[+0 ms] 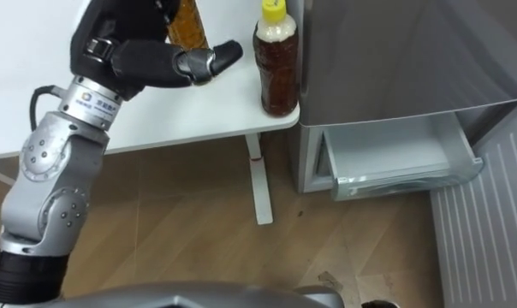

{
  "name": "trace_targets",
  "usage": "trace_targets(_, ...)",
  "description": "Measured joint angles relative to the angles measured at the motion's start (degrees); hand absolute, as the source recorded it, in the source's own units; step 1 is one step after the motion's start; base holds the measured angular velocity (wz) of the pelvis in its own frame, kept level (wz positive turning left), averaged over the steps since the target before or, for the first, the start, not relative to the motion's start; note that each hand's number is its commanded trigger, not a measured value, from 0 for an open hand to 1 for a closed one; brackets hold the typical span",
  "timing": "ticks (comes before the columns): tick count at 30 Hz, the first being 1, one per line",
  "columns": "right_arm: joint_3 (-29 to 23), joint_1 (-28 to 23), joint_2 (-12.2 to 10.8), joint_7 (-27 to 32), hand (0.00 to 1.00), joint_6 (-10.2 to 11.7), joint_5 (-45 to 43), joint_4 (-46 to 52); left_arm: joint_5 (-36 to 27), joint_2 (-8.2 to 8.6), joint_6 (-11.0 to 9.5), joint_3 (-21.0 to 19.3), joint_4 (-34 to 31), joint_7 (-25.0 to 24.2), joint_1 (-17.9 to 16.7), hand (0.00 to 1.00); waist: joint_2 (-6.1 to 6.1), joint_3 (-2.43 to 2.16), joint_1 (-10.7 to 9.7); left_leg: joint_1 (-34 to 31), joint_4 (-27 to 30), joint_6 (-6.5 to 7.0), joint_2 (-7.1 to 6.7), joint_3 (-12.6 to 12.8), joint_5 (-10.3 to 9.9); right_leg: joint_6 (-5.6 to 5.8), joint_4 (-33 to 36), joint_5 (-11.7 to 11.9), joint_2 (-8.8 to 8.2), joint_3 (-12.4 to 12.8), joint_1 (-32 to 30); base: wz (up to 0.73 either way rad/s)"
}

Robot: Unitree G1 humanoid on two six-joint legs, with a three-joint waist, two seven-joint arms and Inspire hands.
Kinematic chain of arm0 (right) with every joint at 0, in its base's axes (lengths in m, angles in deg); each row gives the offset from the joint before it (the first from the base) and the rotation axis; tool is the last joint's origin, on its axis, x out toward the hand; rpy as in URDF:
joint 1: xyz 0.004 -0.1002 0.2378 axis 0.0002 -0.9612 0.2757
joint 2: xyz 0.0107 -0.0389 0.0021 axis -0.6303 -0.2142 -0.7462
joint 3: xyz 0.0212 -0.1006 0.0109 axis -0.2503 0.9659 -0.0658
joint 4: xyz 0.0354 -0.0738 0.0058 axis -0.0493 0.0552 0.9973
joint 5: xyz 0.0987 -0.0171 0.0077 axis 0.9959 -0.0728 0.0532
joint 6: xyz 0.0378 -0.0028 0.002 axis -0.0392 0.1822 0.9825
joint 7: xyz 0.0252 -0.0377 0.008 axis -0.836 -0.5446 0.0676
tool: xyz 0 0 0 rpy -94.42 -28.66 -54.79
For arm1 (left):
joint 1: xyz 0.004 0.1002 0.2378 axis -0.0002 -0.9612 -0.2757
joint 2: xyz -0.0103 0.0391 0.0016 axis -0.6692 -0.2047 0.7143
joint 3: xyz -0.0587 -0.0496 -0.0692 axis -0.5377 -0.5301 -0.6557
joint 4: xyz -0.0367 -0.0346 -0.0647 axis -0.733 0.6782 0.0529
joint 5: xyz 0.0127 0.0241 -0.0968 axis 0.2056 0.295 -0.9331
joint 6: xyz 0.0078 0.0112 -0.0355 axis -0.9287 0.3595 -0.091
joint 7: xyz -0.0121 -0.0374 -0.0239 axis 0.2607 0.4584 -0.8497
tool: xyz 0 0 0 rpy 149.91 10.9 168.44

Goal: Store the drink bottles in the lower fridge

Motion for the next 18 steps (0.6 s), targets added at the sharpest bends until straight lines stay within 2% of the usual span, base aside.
trace_targets(6, 1.0, 0.0, 0.0, -0.6, 0.00, 0.0, 0.0, -0.1, 0.0, -0.01, 0.7, 0.2, 2.7, -1.8, 0.0, 0.00, 0.00, -0.01, 0.0, 0.2, 0.0, 0.00, 0.06, 0.4, 0.0, 0.00, 0.1, 0.0, 0.00, 0.3, 0.0, -0.02)
trace_targets(14, 2.1, 0.0, 0.0, -0.4, 0.00, -0.1, 0.0, -0.1, 0.0, 0.02, 0.8, 1.4, 5.6, -1.9, 0.0, 0.00, -0.01, 0.00, -0.5, 0.2, 0.0, 0.00, 0.09, 0.4, 0.0, -0.01, 0.1, 0.0, 0.00, 0.4, 0.0, 0.00)
trace_targets(18, 2.1, 0.0, 0.0, -0.3, 0.00, -1.0, -0.1, 0.0, -0.1, 0.03, 1.5, 1.4, 5.8, -1.8, 0.0, 0.00, -0.13, 0.07, -1.0, 0.2, 0.0, 0.00, 0.09, 0.4, 0.0, -0.01, 0.0, 0.0, 0.00, 0.4, 0.0, 0.00)
